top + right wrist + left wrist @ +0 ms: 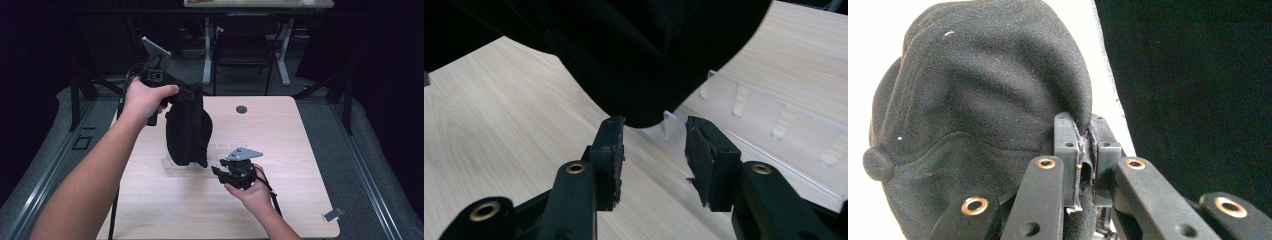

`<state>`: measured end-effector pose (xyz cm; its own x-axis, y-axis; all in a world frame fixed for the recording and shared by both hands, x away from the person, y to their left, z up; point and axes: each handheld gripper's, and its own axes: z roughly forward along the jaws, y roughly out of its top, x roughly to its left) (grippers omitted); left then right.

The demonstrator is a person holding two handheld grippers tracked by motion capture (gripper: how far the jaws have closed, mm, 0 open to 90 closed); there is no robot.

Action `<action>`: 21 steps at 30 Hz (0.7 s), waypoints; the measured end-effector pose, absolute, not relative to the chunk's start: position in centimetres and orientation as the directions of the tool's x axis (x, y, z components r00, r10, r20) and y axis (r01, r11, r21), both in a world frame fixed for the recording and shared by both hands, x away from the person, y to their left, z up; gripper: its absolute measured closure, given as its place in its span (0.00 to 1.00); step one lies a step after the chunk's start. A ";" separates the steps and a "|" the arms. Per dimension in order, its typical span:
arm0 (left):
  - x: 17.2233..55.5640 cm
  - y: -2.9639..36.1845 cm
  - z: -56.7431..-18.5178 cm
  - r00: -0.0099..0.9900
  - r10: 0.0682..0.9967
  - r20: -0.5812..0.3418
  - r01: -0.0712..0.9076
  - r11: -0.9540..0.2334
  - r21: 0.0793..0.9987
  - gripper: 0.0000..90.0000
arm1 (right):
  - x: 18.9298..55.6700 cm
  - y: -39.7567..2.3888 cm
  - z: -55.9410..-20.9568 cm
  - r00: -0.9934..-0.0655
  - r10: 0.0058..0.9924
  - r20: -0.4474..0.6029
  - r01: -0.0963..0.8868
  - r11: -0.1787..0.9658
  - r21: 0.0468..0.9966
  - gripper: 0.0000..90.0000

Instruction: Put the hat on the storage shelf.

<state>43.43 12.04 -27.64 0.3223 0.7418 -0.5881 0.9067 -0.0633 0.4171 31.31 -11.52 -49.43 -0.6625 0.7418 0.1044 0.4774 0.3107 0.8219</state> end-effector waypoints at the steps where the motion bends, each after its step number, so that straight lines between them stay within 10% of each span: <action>1: 43.4 12.0 -27.7 0.326 0.741 -0.587 0.906 -0.068 0.417 0.95 | 31.4 -11.3 -49.4 -0.665 0.740 0.101 0.476 0.315 0.821 0.66; 21: 43.3 11.1 -27.8 0.327 0.728 -0.603 0.908 -0.065 0.414 0.95 | 32.2 -7.6 -49.6 -0.713 0.695 0.096 0.457 0.355 0.816 0.63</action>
